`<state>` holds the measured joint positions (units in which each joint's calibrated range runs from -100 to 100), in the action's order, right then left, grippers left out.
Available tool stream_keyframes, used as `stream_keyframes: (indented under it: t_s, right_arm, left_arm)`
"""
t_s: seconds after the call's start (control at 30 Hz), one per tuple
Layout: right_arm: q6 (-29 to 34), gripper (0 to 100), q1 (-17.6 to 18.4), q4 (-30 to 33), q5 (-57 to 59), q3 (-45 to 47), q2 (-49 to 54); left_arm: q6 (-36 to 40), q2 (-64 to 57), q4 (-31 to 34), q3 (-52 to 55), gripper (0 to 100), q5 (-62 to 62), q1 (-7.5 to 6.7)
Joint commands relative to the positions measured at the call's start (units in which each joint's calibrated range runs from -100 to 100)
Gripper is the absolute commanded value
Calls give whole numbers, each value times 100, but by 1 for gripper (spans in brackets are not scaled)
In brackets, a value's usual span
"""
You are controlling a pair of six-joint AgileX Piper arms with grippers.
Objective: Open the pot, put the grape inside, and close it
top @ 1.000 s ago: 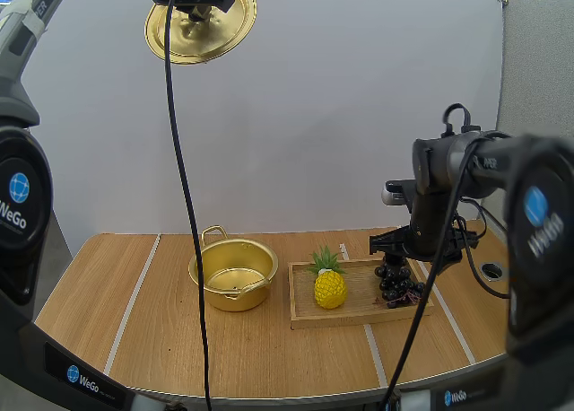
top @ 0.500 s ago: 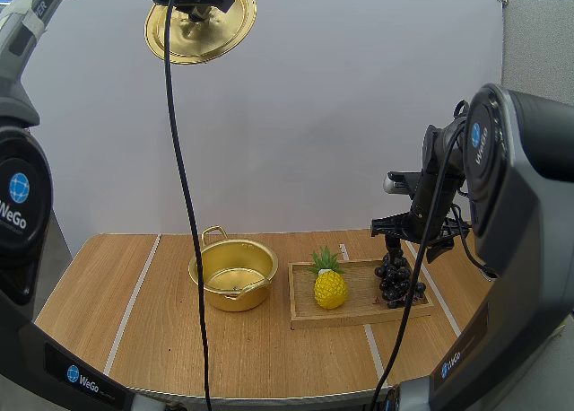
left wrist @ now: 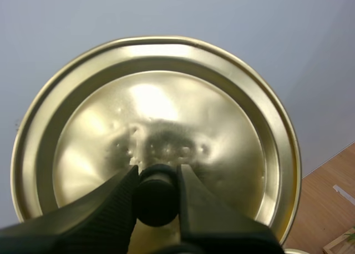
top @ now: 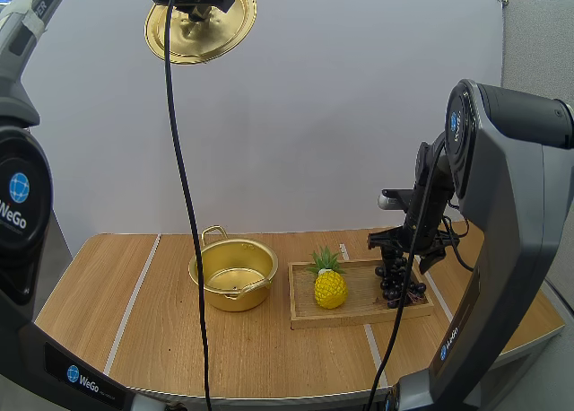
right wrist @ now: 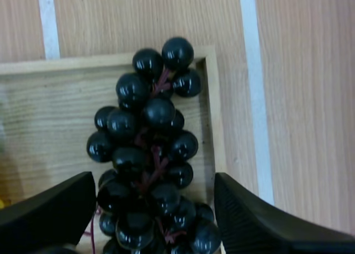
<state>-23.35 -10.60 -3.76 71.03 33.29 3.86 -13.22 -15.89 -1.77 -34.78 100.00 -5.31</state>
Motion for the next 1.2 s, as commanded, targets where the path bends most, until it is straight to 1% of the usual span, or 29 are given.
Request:
stream_keyframes:
  t_s: [0.0,0.4,0.8,1.17]
  right_arm:
    - [-47,100,-22,10,-38,-148,-45]
    - [-54,100,-22,-64,19,-659,-586]
    - [-54,100,26,-115,19,-672,-947]
    - [-158,100,33,-282,-271,-682,-1267]
  left_arm:
    - [9,-60,2,-52,0,0,-19]
    - [9,-60,2,-52,0,0,-19]
    - [9,-60,2,-52,0,0,-19]
    - [9,-60,2,-52,0,0,-19]
